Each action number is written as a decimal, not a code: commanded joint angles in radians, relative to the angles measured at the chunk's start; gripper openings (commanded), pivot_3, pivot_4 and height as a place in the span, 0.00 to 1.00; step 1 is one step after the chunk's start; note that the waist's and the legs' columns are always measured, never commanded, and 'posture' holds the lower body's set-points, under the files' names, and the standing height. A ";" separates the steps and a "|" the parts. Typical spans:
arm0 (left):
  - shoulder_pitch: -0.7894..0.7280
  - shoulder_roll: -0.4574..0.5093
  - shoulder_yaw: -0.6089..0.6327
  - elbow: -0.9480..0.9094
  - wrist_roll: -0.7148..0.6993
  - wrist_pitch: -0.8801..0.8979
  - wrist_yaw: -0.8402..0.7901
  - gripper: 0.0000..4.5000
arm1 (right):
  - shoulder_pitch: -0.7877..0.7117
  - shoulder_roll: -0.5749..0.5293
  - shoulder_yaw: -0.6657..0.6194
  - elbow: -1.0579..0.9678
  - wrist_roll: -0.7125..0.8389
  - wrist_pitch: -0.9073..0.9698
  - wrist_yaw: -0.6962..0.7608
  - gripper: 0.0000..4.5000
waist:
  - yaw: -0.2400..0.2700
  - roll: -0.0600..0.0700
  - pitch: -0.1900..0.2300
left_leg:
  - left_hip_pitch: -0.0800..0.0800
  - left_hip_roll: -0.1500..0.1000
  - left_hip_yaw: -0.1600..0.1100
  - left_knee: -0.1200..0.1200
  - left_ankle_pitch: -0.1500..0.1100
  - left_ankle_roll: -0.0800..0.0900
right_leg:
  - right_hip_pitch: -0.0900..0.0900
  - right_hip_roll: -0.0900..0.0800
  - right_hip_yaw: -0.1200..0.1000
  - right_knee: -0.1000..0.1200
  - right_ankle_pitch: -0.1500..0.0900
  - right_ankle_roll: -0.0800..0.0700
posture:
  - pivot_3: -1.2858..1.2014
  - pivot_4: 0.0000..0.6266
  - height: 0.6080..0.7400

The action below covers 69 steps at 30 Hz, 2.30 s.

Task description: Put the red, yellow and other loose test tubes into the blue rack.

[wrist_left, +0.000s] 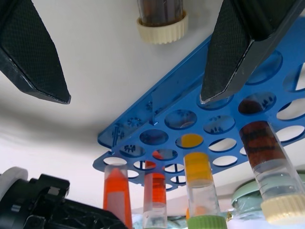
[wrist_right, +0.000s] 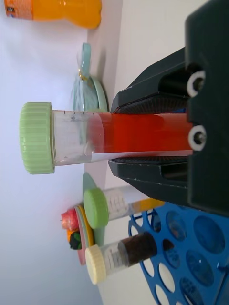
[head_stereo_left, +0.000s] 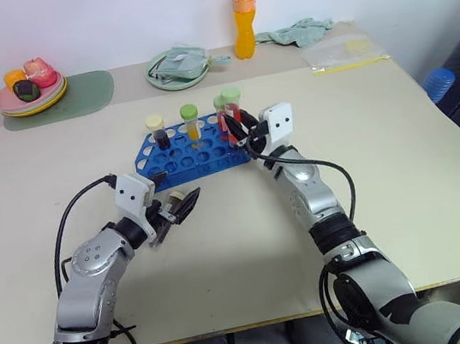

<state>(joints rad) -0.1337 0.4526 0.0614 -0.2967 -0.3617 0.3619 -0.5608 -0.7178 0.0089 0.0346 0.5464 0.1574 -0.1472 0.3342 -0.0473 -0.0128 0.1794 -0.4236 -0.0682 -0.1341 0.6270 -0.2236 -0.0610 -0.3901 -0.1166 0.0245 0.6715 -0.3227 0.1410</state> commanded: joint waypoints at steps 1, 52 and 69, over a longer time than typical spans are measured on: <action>-0.002 0.004 0.009 -0.041 -0.003 -0.010 -0.002 1.00 | 0.004 0.016 0.010 -0.025 0.000 -0.009 0.024 0.16 | 0.000 0.000 0.000 | 0.000 0.000 0.000 0.000 0.000 0.000 | 0.000 0.000 0.000 0.000 0.000 0.000 | 0.52 0.24 1.00; -0.064 0.090 0.054 -0.209 -0.054 0.302 0.089 1.00 | 0.090 -0.066 -0.054 -0.370 0.088 0.102 0.073 0.92 | 0.005 0.001 -0.001 | 0.001 0.000 0.000 0.000 0.000 0.000 | 0.000 0.000 0.000 0.001 0.000 0.000 | 0.52 0.24 1.00; -0.515 0.488 -0.066 0.056 -0.187 1.253 0.103 1.00 | 0.355 -0.555 0.102 -0.901 0.269 0.528 0.573 0.92 | -0.008 0.001 0.000 | 0.002 0.001 0.000 0.001 -0.003 0.006 | 0.001 0.002 0.000 0.003 -0.001 0.000 | 0.52 0.24 1.00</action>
<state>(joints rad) -0.6087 0.8995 0.0299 -0.3118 -0.5511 1.5887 -0.4447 -0.3668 -0.5290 0.1270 -0.2884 0.3980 0.3611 0.8717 -0.0552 -0.0120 0.1794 -0.4220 -0.0676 -0.1342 0.6283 -0.2268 -0.0552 -0.3890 -0.1149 0.0245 0.6753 -0.3234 0.1410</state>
